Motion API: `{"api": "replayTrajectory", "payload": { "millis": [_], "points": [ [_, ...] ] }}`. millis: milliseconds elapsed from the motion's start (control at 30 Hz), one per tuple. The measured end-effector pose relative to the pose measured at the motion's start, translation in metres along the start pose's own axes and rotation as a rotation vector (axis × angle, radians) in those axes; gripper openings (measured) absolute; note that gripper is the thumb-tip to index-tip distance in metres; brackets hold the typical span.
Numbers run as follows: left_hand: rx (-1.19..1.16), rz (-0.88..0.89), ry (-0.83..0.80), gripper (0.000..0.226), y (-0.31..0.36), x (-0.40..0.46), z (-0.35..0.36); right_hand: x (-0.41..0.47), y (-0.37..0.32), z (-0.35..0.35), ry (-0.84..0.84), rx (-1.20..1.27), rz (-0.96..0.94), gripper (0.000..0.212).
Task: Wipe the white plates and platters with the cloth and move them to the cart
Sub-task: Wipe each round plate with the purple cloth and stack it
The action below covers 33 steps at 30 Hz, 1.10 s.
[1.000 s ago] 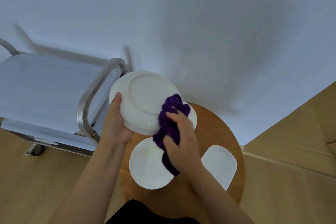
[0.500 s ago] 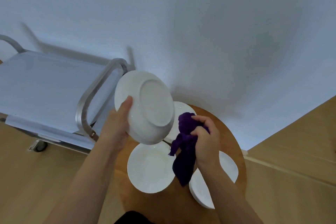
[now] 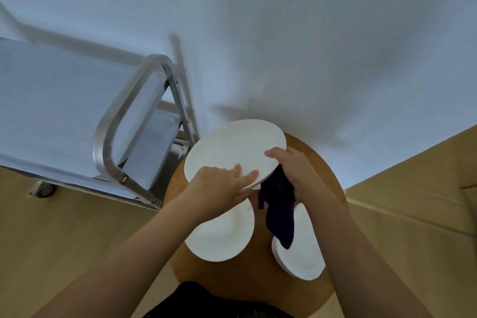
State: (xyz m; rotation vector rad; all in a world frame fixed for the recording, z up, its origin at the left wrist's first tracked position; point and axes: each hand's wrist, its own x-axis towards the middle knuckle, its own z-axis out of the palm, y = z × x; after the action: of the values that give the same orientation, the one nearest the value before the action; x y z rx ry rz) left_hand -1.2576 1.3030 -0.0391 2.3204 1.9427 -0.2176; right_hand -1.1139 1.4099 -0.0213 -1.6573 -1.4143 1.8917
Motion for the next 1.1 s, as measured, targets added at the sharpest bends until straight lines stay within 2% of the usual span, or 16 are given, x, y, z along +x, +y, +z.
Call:
{"api": "replayTrajectory", "payload": {
  "millis": [33,100,167,200,267,300,367,433,500,633,700,933,1000,1100],
  "points": [
    [0.006,0.024,-0.021,0.054,-0.001,0.002,0.006,0.004,0.004,0.001,0.049,-0.006,0.009,0.017],
    [-0.076,0.035,-0.04,0.066,-0.007,0.005,0.018,0.012,0.016,0.003,0.129,0.004,0.041,0.008],
    [-0.361,-0.079,-0.014,0.09,-0.021,0.006,0.028,0.022,0.028,0.002,0.206,0.04,0.065,0.008],
    [-0.509,-0.17,0.063,0.094,-0.03,0.007,0.033,0.027,0.034,0.001,0.243,0.068,0.075,0.008],
    [-0.644,-0.398,0.234,0.082,-0.049,0.011,0.048,0.035,0.044,-0.005,0.292,0.142,0.096,0.007],
    [-0.75,-0.524,0.244,0.07,-0.057,0.015,0.055,0.04,0.049,-0.007,0.304,0.169,0.1,0.007],
    [-1.176,-0.759,0.076,0.042,-0.065,0.025,0.066,0.048,0.055,-0.01,0.314,0.157,0.09,0.007],
    [-1.583,-0.877,-0.097,0.01,-0.066,0.039,0.076,0.058,0.057,-0.012,0.308,0.087,0.073,0.007],
    [-1.719,-0.979,-0.123,0.007,-0.066,0.053,0.085,0.071,0.058,-0.015,0.303,-0.018,0.079,0.011],
    [-1.748,-1.119,-0.06,0.012,-0.068,0.078,0.094,0.099,0.061,-0.026,0.328,-0.489,0.126,0.03],
    [-1.714,-1.147,-0.036,0.017,-0.068,0.088,0.101,0.111,0.066,-0.027,0.347,-0.608,0.132,0.036],
    [-1.594,-1.089,0.031,0.018,-0.075,0.108,0.128,0.138,0.081,-0.019,0.349,-0.598,0.201,0.026],
    [-1.458,-1.011,0.015,0.016,-0.076,0.113,0.134,0.143,0.085,-0.02,0.359,-0.592,0.225,0.026],
    [-1.12,-0.857,-0.015,0.019,-0.077,0.119,0.141,0.149,0.095,-0.018,0.382,-0.53,0.274,0.03]
  ]
}}
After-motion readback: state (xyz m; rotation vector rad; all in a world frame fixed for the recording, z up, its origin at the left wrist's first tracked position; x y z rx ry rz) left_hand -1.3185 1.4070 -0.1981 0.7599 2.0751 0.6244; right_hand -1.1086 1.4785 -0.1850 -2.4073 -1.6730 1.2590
